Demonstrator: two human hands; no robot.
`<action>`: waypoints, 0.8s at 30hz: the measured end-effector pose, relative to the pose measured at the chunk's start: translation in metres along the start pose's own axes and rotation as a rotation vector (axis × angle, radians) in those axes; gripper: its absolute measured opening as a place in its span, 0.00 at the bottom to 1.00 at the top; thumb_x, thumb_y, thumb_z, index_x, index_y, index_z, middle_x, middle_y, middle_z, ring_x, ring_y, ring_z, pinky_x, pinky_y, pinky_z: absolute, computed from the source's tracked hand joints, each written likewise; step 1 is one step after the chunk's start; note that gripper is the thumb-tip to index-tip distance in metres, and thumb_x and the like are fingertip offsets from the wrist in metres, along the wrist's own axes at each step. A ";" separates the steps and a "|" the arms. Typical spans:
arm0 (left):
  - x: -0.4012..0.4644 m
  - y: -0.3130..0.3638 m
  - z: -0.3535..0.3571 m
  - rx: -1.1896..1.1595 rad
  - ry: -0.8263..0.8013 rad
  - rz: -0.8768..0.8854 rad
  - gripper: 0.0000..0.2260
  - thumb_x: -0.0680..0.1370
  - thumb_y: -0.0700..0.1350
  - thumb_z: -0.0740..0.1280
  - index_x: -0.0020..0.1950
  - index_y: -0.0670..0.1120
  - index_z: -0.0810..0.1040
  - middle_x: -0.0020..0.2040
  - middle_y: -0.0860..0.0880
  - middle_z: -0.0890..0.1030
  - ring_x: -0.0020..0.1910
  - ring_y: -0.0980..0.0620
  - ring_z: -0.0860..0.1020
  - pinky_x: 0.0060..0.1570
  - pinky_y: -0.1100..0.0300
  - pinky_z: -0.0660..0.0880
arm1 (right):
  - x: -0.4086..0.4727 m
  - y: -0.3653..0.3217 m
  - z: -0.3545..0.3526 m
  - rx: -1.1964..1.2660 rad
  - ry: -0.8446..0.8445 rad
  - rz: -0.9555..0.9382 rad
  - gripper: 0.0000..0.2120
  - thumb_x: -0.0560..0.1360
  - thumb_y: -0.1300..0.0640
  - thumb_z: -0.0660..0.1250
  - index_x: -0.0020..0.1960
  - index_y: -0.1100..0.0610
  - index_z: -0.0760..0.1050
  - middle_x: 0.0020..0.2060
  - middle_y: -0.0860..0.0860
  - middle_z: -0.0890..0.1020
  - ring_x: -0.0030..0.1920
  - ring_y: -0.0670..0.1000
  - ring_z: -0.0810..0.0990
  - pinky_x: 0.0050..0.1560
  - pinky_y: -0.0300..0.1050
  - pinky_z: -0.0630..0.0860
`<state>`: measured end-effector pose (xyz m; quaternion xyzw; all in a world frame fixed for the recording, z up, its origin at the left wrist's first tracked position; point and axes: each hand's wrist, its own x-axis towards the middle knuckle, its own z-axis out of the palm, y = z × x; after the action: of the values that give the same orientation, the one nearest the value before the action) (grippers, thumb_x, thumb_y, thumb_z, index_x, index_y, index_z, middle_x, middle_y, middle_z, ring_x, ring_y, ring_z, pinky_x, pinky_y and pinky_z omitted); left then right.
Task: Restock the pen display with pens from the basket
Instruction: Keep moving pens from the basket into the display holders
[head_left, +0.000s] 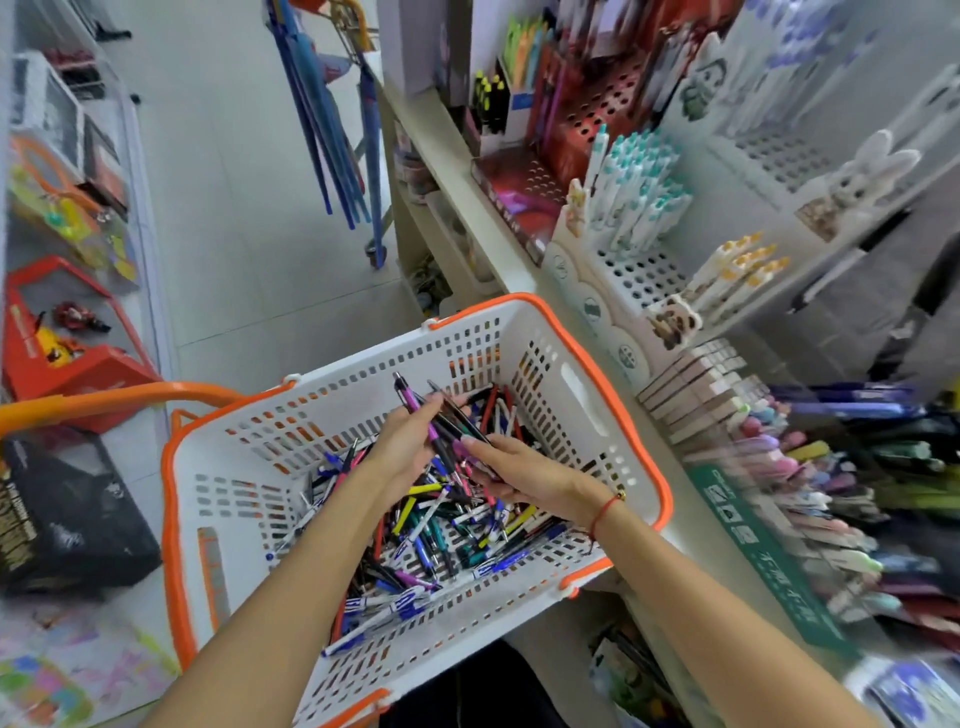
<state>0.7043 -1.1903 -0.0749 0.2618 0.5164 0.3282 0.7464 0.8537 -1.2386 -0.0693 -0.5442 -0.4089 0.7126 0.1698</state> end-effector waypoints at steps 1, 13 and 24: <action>0.002 0.002 0.005 0.005 0.019 -0.001 0.11 0.84 0.43 0.58 0.53 0.39 0.78 0.48 0.46 0.84 0.49 0.50 0.82 0.50 0.56 0.78 | -0.003 0.003 -0.003 0.051 0.044 -0.016 0.14 0.84 0.48 0.54 0.43 0.55 0.63 0.32 0.50 0.66 0.29 0.47 0.58 0.32 0.41 0.55; -0.008 -0.006 0.060 0.002 -0.205 -0.114 0.10 0.83 0.39 0.59 0.60 0.41 0.77 0.54 0.45 0.84 0.50 0.51 0.83 0.48 0.56 0.81 | -0.054 0.001 -0.020 -0.055 0.155 -0.037 0.14 0.84 0.47 0.51 0.50 0.58 0.66 0.36 0.55 0.76 0.27 0.47 0.72 0.29 0.38 0.70; -0.027 -0.003 0.033 -0.226 -0.305 -0.234 0.16 0.83 0.40 0.58 0.70 0.45 0.73 0.63 0.42 0.80 0.62 0.46 0.79 0.60 0.46 0.76 | -0.063 -0.003 -0.027 -0.044 -0.201 0.162 0.16 0.84 0.47 0.52 0.51 0.56 0.74 0.44 0.52 0.83 0.37 0.48 0.81 0.46 0.42 0.78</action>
<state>0.7289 -1.2145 -0.0500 0.1614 0.3842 0.2519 0.8734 0.8996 -1.2698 -0.0288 -0.5050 -0.3942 0.7657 0.0579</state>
